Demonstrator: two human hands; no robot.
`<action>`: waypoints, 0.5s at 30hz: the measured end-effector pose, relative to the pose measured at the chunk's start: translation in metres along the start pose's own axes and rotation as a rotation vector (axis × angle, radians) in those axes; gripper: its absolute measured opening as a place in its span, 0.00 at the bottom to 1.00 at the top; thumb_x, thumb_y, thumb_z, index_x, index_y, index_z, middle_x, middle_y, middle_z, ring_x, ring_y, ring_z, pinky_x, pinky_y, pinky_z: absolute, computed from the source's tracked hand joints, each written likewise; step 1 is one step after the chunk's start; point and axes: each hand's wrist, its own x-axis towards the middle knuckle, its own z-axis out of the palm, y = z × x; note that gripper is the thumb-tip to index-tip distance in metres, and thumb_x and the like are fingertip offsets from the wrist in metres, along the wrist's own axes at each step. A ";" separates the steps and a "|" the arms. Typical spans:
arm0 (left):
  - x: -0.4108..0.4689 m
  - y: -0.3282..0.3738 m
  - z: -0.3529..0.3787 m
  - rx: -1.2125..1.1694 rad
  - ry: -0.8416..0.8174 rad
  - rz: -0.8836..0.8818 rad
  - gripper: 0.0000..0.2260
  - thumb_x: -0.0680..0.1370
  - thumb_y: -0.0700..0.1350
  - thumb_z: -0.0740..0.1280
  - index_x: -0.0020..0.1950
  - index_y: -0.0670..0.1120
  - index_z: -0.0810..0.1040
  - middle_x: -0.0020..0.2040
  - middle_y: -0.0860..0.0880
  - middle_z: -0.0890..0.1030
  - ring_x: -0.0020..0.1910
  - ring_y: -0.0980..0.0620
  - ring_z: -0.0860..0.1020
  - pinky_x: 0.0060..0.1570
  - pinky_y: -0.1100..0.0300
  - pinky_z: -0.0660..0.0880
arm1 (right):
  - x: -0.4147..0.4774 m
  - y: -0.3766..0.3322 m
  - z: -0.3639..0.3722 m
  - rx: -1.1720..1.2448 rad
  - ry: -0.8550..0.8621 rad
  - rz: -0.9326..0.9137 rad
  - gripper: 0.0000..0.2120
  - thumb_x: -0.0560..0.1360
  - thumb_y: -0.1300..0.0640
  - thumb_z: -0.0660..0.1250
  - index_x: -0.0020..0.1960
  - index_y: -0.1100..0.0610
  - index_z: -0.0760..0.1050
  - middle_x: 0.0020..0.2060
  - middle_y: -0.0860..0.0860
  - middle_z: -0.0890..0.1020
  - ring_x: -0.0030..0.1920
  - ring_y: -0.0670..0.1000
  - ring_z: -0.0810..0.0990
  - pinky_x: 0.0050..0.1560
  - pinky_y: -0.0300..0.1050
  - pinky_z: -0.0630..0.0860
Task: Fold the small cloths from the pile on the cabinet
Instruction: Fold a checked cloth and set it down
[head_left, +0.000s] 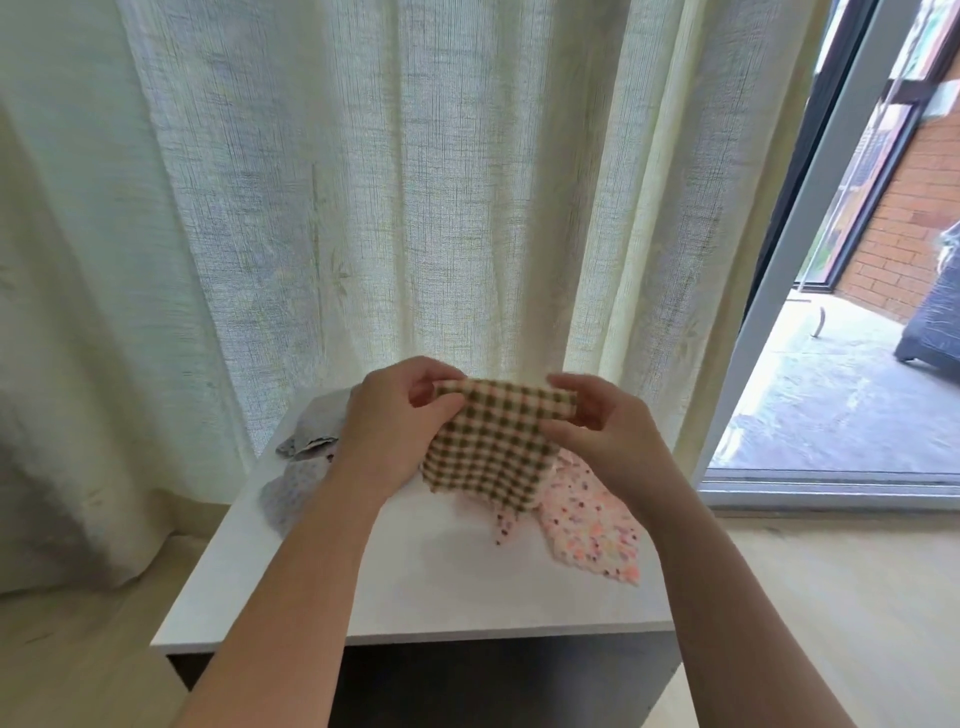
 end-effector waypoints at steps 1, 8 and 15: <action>0.000 0.001 -0.001 0.079 0.025 0.023 0.07 0.73 0.44 0.73 0.43 0.58 0.81 0.41 0.58 0.83 0.45 0.60 0.80 0.52 0.60 0.76 | 0.001 0.002 -0.001 -0.099 0.018 -0.038 0.15 0.71 0.63 0.74 0.53 0.48 0.80 0.44 0.48 0.85 0.46 0.47 0.83 0.53 0.43 0.78; -0.007 0.007 0.001 0.372 -0.317 0.110 0.11 0.72 0.52 0.74 0.50 0.55 0.77 0.45 0.61 0.76 0.46 0.64 0.75 0.46 0.72 0.67 | -0.001 -0.002 0.005 -0.250 -0.035 -0.205 0.05 0.76 0.52 0.67 0.47 0.42 0.77 0.53 0.38 0.80 0.58 0.39 0.77 0.63 0.44 0.70; 0.001 0.004 -0.003 0.086 -0.251 -0.037 0.13 0.80 0.38 0.62 0.42 0.53 0.80 0.33 0.58 0.79 0.35 0.61 0.75 0.41 0.67 0.69 | -0.002 0.003 -0.003 -0.233 -0.234 -0.115 0.09 0.69 0.52 0.75 0.49 0.46 0.80 0.44 0.41 0.83 0.50 0.48 0.83 0.58 0.56 0.78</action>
